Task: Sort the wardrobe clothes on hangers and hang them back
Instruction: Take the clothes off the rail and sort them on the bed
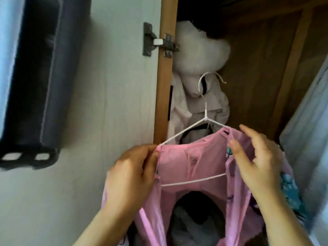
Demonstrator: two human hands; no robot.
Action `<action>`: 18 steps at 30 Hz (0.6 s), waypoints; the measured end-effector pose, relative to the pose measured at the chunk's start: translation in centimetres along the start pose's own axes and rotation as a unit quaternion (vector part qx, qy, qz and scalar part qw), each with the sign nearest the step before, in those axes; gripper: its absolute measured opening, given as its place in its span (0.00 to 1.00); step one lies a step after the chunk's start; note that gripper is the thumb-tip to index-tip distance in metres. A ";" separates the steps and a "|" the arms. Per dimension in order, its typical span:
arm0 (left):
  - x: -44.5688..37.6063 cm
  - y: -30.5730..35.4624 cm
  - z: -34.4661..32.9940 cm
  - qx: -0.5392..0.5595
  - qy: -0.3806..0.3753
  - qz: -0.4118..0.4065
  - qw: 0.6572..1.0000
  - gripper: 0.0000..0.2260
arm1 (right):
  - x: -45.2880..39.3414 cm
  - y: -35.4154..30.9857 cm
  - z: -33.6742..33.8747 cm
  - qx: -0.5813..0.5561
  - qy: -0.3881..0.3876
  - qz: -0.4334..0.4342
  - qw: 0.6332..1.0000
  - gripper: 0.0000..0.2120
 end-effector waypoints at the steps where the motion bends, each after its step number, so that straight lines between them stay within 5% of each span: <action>1: 2.1 -0.7 1.5 -0.024 -0.005 0.009 1.000 0.09 | 1.3 -0.7 -0.7 -0.020 -0.017 0.016 1.000 0.21; 7: 12.1 -4.1 8.8 -0.084 -0.011 0.056 0.995 0.07 | 9.6 -5.9 -5.4 -0.167 -0.152 -0.009 0.974 0.17; 18: 26.9 -4.5 29.1 -0.259 0.045 0.224 0.939 0.10 | 23.4 -27.0 -11.7 -0.372 -0.335 0.043 0.864 0.17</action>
Point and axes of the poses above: each hand's wrist, its own x-axis away from the middle knuckle, its own z-axis out of the back of the hand, y = z × x, the point moved 5 cm from there along -x, towards the middle knuckle, and after that the axes turned 8 degrees about -z, right-handed, at the moved point
